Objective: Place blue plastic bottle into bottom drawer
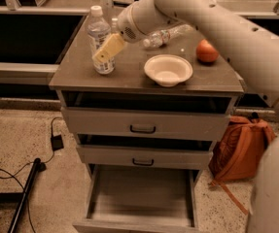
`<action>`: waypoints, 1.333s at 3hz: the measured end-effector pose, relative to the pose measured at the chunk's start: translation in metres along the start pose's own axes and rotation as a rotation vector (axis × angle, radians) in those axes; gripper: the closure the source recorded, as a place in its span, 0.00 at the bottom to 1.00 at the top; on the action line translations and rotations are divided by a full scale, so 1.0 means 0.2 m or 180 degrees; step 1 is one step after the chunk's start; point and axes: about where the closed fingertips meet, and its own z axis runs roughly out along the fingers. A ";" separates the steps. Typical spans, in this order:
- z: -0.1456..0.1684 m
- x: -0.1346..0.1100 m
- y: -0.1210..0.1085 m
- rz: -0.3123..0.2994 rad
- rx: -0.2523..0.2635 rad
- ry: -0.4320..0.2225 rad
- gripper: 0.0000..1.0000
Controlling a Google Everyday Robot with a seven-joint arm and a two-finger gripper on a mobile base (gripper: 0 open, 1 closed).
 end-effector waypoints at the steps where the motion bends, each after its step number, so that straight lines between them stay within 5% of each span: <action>1: 0.21 -0.02 -0.02 0.0394 -0.0113 -0.0457 0.26; 2: 0.30 -0.05 -0.02 0.0560 -0.0214 -0.0727 0.49; 3: 0.22 -0.15 0.02 0.0470 -0.0413 -0.1125 0.72; 4: -0.06 -0.22 0.23 -0.0120 -0.0625 -0.1306 0.96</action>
Offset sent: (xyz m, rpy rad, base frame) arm 0.0412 0.0561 -0.0277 0.4027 0.1081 0.0214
